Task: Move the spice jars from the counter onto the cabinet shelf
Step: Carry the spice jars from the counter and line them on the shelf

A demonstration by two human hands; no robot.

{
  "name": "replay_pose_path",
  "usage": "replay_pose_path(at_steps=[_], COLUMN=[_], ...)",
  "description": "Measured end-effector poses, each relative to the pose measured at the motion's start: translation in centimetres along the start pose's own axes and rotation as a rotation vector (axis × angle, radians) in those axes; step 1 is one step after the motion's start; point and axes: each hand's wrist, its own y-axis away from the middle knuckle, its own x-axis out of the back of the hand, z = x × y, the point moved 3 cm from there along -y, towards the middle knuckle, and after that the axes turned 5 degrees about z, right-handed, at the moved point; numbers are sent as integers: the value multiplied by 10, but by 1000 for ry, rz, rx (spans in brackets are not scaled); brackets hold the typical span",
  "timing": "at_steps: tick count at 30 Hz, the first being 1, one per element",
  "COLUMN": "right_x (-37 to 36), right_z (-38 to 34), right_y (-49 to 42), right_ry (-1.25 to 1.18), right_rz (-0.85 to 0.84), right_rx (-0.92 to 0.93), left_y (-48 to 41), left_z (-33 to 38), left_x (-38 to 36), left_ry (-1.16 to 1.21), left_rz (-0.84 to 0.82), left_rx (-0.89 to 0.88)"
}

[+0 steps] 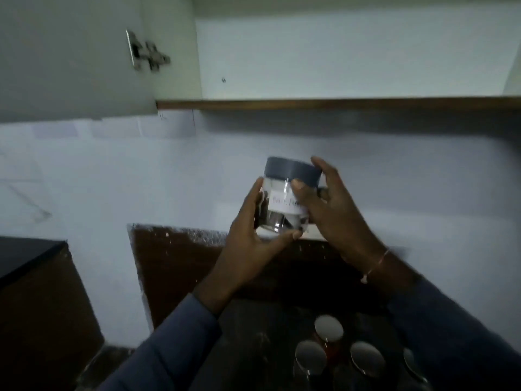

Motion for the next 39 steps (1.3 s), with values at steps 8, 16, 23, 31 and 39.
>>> replay_pose_path(at_steps=[8, 16, 23, 31, 39], right_x=[-36, -65, -116, -176, -213], right_z=[-153, -97, -80, -76, -71], right_y=[-192, -236, -329, -402, -435], right_ry=[11, 300, 556, 988, 1152], right_rz=[6, -2, -46, -225, -235], right_rx=[362, 269, 265, 237, 278], left_y=[-209, -235, -301, -312, -315], left_z=[79, 17, -24, -42, -45], left_x=[78, 83, 151, 157, 158], left_ry=[-205, -446, -936, -925, -937], left_rz=[163, 70, 311, 458, 468], left_rx=[-314, -117, -91, -194, -205])
